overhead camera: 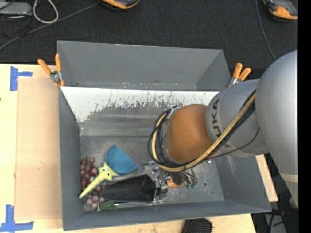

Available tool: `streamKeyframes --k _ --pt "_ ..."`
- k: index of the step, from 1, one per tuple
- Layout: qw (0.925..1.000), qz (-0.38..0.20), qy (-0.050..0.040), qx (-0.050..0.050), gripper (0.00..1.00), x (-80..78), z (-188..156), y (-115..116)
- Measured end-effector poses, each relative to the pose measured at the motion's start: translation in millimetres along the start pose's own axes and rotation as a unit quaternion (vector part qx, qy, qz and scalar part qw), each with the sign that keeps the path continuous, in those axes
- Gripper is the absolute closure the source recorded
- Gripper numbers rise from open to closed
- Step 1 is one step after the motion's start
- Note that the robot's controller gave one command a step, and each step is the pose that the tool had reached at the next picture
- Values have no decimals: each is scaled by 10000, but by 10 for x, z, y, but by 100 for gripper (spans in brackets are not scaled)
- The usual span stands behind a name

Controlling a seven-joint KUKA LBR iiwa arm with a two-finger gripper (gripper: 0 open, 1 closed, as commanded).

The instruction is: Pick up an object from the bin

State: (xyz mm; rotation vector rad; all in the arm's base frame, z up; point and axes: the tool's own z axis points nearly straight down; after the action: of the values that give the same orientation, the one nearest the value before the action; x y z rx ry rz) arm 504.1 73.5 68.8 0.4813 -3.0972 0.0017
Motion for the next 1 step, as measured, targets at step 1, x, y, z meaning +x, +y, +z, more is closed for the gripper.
streamKeyframes --k 1 --pt "10000 -4 0 1 100 0 0 0"
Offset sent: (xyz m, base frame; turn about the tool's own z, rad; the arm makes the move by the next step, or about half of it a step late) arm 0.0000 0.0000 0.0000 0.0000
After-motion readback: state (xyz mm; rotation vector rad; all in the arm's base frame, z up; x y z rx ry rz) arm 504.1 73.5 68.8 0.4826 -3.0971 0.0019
